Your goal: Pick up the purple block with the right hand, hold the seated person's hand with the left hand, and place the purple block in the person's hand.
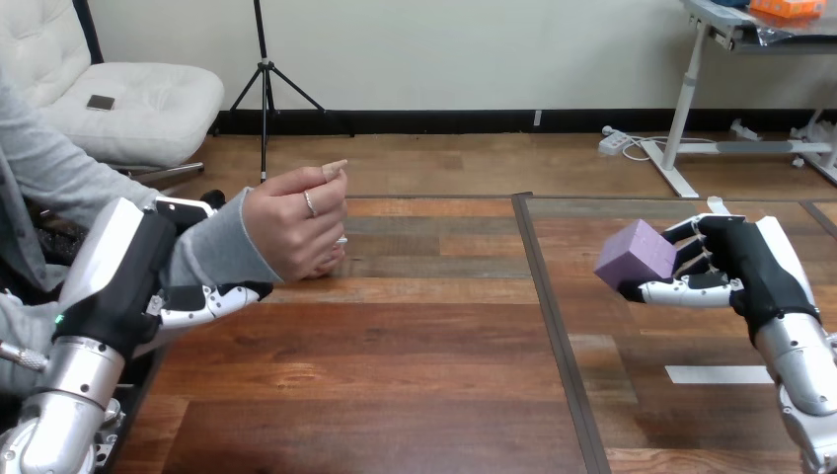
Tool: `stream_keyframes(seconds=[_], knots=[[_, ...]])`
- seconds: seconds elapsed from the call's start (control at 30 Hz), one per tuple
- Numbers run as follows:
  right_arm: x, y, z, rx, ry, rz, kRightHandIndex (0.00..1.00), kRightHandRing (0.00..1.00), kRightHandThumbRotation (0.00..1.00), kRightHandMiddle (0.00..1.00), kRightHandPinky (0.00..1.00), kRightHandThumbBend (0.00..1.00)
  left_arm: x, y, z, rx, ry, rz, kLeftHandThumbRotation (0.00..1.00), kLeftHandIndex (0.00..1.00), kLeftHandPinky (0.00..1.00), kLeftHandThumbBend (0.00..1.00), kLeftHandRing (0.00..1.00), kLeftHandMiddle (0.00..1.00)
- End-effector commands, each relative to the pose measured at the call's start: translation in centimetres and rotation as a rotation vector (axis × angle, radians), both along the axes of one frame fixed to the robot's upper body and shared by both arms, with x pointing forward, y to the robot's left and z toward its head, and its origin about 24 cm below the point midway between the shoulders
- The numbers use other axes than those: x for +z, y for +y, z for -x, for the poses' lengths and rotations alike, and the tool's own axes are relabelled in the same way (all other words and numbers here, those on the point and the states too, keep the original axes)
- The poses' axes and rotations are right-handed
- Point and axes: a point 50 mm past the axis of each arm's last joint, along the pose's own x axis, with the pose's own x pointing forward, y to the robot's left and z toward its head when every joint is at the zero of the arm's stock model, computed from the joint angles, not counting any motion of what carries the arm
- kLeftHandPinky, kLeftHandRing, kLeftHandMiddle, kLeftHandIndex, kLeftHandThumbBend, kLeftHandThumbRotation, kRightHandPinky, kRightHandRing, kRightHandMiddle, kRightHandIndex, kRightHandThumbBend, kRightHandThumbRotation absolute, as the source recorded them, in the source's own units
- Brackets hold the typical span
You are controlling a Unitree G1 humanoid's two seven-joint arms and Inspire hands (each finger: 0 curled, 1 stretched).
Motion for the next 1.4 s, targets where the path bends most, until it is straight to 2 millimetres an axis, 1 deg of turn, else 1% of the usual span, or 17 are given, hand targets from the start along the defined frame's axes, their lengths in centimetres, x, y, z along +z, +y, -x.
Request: stream_keyframes(seconds=[0.0, 0.23, 0.73, 1.03, 1.37], knots=[[2.5, 1.2, -1.3, 0.045, -0.141, -0.043, 0.44, 0.38, 0.00, 0.42, 0.36, 0.88, 1.7, -1.4, -0.5, -0.039, -0.095, 0.055, 0.00, 0.27, 0.13, 0.46, 0.16, 0.23], [2.4, 1.8, -1.2, 0.074, -0.158, -0.070, 0.44, 0.39, 0.00, 0.42, 0.37, 0.87, 1.8, -1.6, -0.6, -0.062, -0.082, 0.045, 0.00, 0.27, 0.13, 0.49, 0.16, 0.23], [2.3, 2.6, -1.3, 0.096, -0.169, -0.078, 0.43, 0.38, 0.00, 0.42, 0.36, 0.87, 1.4, -2.4, -0.6, -0.127, -0.020, 0.024, 0.00, 0.28, 0.13, 0.53, 0.17, 0.25], [2.4, 2.9, -1.4, 0.096, -0.174, -0.078, 0.44, 0.38, 0.00, 0.43, 0.36, 0.87, 0.7, -3.0, -0.7, -0.173, 0.028, 0.004, 0.00, 0.29, 0.16, 0.59, 0.20, 0.27], [2.5, 3.2, -1.4, 0.098, -0.187, -0.101, 0.43, 0.38, 0.00, 0.42, 0.36, 0.86, 0.2, -3.6, -0.7, -0.224, 0.089, -0.029, 0.00, 0.29, 0.17, 0.59, 0.21, 0.28]])
